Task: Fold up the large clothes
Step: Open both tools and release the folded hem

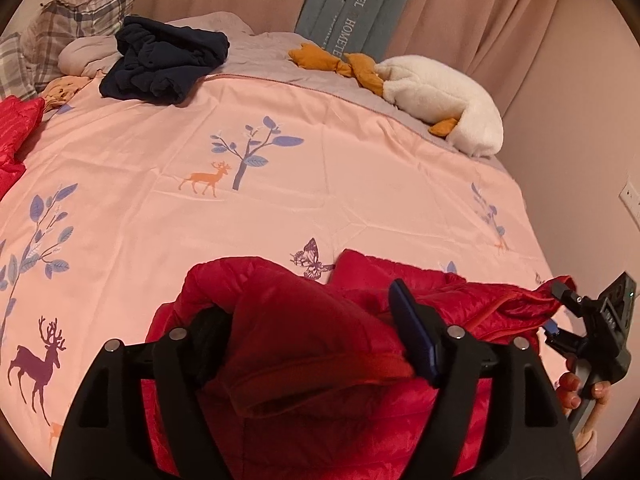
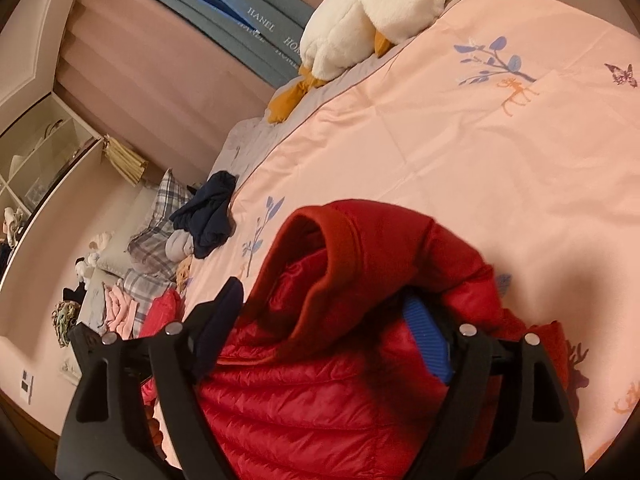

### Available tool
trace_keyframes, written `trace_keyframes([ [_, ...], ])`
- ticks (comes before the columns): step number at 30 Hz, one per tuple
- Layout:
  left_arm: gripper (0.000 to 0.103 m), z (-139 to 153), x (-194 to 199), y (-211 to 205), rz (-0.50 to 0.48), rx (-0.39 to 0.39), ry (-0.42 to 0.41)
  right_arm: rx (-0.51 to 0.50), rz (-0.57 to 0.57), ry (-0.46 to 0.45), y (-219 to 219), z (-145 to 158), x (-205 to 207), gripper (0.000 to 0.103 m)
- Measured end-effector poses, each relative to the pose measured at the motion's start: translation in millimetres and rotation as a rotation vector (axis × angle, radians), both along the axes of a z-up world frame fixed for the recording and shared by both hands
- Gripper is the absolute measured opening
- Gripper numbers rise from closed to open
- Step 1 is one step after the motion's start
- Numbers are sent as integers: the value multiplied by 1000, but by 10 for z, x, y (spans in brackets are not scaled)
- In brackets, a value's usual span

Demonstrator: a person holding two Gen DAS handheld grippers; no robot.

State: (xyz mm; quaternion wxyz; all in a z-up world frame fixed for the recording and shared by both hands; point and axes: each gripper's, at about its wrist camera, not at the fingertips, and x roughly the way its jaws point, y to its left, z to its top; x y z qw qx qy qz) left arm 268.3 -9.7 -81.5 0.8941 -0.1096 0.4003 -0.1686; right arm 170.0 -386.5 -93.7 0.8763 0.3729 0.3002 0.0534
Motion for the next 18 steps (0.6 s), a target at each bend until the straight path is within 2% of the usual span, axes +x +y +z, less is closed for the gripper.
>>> trace_keyframes([
  [2, 83, 42, -10, 36, 14, -4, -11, -13, -6, 5, -9, -2, 7, 83],
  [5, 96, 172, -44, 93, 67, 34, -80, -46, -11, 14, 11, 7, 20, 83],
  [8, 96, 255, -36, 115, 56, 32, -101, -64, -10, 14, 28, 11, 34, 83],
  [12, 96, 267, -45, 132, 67, 69, -119, -103, -22, 22, 64, 28, 45, 84],
  [15, 96, 201, -46, 123, 63, 90, -114, -190, -45, 27, 122, 90, 9, 84],
  [18, 96, 93, -37, 62, 41, 124, -97, -309, -14, 39, 283, 142, 17, 84],
])
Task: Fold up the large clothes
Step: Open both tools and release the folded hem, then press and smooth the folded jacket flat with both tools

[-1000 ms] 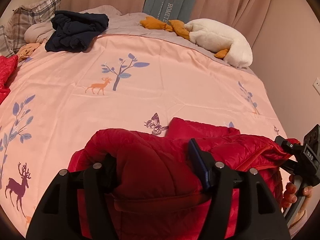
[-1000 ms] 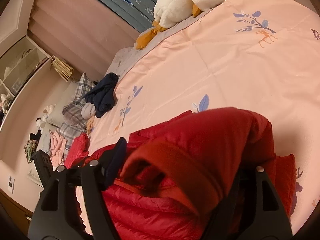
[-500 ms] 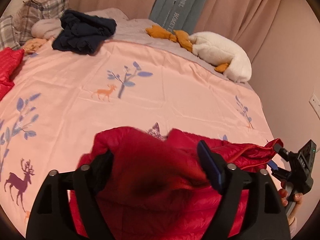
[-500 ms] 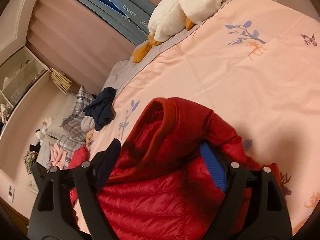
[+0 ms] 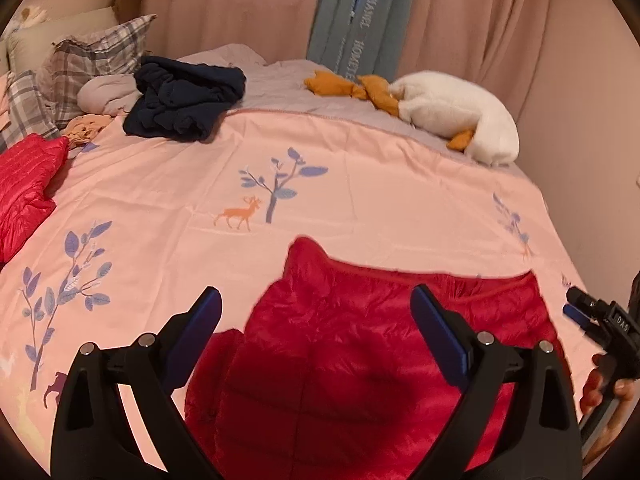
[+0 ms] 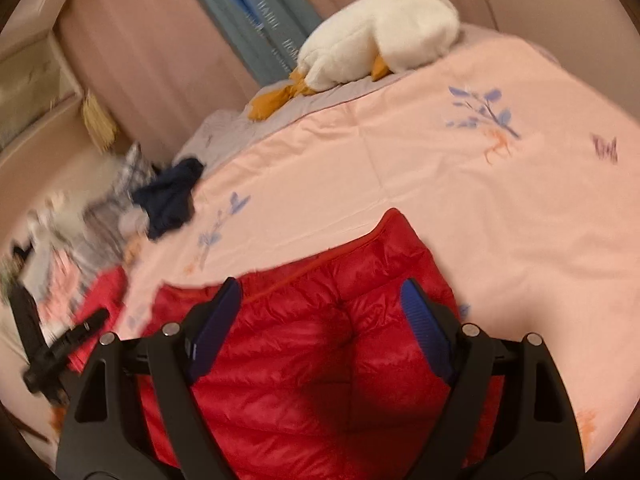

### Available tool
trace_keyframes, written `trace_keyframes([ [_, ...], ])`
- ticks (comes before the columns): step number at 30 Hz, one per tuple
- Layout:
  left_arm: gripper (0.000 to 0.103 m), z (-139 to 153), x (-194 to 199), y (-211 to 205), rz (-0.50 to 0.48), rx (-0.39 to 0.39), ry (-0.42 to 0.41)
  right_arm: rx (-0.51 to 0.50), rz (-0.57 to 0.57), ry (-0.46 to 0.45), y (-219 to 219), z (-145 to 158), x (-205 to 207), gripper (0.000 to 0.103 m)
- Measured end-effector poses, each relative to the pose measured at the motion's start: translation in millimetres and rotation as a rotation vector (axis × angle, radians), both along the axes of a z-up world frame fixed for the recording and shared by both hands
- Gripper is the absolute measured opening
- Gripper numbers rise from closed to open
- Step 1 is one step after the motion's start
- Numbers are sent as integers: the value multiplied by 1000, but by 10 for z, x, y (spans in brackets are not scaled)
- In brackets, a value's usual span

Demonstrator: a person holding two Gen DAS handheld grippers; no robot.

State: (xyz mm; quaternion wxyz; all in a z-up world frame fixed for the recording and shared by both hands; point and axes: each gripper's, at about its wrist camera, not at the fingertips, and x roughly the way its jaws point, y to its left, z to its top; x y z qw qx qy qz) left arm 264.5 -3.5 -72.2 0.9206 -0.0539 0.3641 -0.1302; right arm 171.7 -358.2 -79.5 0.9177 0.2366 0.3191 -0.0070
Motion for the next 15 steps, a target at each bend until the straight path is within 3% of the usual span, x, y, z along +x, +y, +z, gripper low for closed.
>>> trace_keyframes([
  [4, 96, -114, 16, -173, -40, 35, 16, -158, 36, 25, 261, -1, 79, 83],
  [15, 96, -386, 160, -580, -116, 150, 23, -203, 42, 78, 364, -196, 354, 84],
])
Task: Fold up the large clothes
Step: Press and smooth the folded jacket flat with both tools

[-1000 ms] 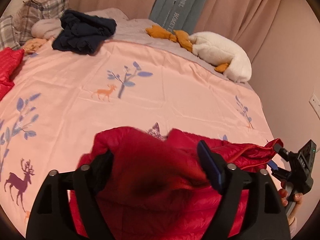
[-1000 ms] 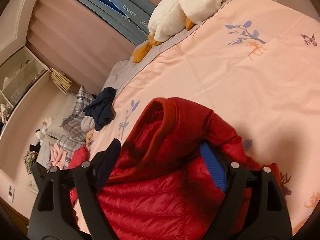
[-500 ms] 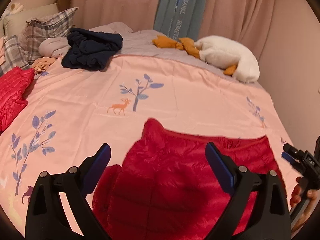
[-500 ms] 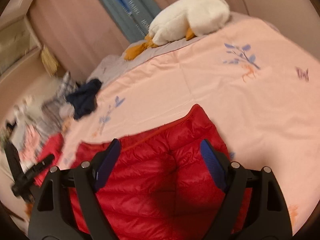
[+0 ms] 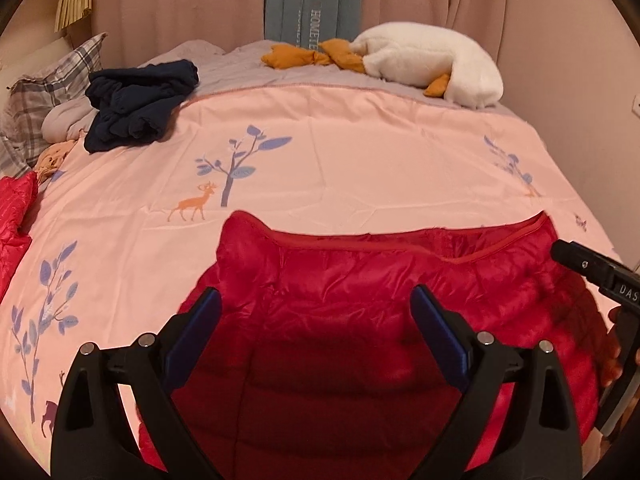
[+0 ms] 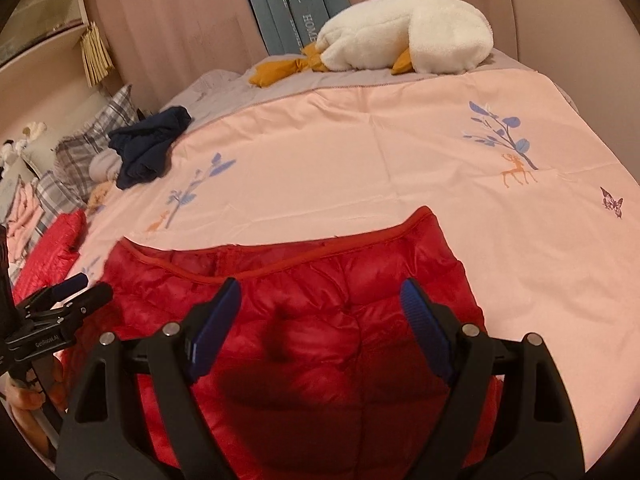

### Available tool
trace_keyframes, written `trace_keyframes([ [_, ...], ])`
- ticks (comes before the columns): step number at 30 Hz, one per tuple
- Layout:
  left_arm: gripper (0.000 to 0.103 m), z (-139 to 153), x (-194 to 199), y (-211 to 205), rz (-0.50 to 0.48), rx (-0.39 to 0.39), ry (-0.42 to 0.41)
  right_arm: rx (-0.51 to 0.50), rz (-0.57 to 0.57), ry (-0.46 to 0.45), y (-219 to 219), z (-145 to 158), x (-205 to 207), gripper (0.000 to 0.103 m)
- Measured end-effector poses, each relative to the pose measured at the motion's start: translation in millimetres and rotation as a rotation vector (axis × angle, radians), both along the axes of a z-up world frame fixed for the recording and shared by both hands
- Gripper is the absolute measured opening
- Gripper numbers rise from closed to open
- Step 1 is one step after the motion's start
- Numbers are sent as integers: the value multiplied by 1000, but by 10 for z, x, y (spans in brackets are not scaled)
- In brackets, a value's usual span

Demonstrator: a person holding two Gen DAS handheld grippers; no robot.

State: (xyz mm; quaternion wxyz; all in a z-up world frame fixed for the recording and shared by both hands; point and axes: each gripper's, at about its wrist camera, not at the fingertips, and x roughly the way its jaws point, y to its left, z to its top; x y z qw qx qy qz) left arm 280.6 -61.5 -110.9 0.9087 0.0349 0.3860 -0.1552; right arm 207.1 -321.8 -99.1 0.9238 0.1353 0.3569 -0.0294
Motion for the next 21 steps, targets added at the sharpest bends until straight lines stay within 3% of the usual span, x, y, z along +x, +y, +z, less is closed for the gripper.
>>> trace_keyframes([
  [7, 96, -329, 62, 28, 4, 10, 66, 69, -32, 97, -196, -363, 119, 82],
  [11, 96, -385, 51, 3, 2, 10, 62, 55, -27, 125, -167, -497, 162, 82],
  [17, 96, -455, 74, -5, 6, 9, 71, 60, -18, 156, -161, -580, 219, 83],
  [21, 96, -396, 35, -25, 19, 35, 57, 38, -33, 126, -126, -484, 143, 82],
])
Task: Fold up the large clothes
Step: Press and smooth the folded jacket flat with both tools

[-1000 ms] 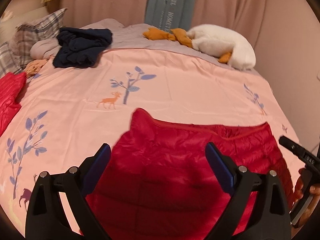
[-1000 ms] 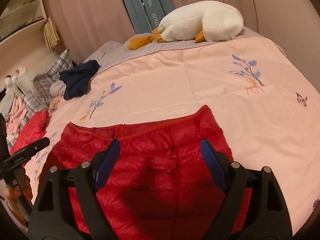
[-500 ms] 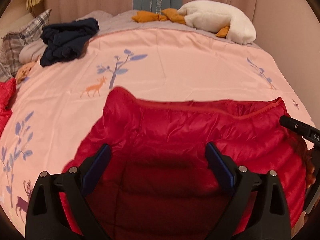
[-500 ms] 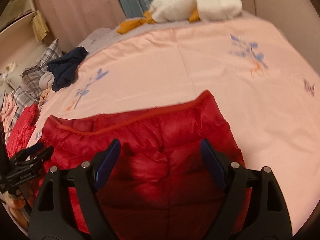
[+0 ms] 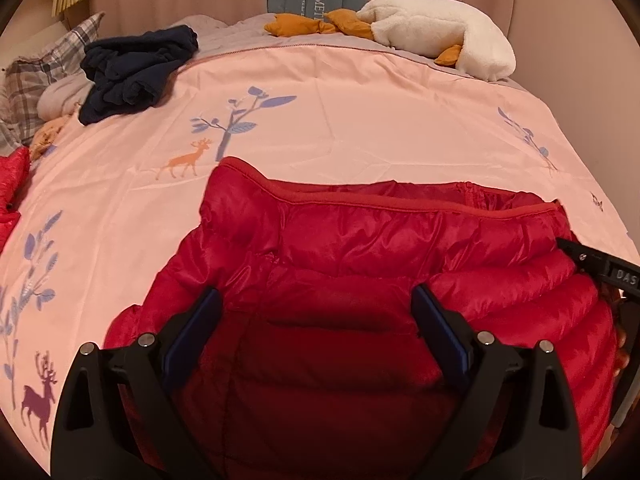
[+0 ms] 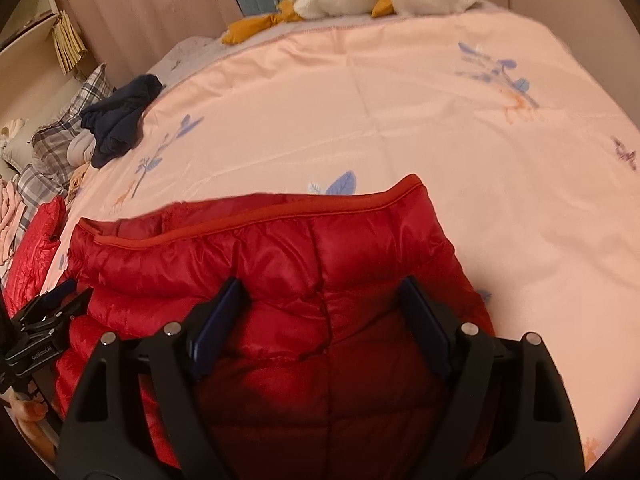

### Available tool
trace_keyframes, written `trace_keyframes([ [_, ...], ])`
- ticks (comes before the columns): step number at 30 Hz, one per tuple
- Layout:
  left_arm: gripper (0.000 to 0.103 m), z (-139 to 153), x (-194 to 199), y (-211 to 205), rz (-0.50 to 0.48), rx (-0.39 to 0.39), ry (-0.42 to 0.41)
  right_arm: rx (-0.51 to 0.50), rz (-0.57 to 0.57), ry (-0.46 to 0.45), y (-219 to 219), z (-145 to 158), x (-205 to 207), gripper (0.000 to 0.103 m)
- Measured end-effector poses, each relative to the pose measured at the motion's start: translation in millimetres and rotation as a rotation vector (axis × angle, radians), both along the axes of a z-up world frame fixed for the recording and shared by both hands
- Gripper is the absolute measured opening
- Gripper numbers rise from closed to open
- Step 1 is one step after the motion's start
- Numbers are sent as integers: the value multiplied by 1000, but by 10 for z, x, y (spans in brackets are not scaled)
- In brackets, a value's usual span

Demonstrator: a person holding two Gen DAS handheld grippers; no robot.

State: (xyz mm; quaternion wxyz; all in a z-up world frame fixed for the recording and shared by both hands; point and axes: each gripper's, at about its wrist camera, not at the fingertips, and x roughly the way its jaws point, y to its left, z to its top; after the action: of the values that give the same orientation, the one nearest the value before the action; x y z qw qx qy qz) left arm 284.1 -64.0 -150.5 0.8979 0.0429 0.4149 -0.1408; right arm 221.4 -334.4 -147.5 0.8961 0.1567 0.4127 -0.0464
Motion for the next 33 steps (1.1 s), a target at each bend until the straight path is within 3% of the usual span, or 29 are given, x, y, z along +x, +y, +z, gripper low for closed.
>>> trace_keyframes([
  [5, 96, 165, -232, 31, -7, 6, -42, 1, 27, -100, 119, 283, -338, 82],
  [11, 96, 331, -577, 8, -49, -13, -93, -40, 73, -156, 317, 458, -698, 82],
  [18, 96, 354, -787, -50, -78, -15, -120, -74, 90, -161, 460, 408, -919, 82],
  [33, 96, 68, -775, -89, -82, 8, -63, -70, 91, -86, 474, 64, -899, 83],
])
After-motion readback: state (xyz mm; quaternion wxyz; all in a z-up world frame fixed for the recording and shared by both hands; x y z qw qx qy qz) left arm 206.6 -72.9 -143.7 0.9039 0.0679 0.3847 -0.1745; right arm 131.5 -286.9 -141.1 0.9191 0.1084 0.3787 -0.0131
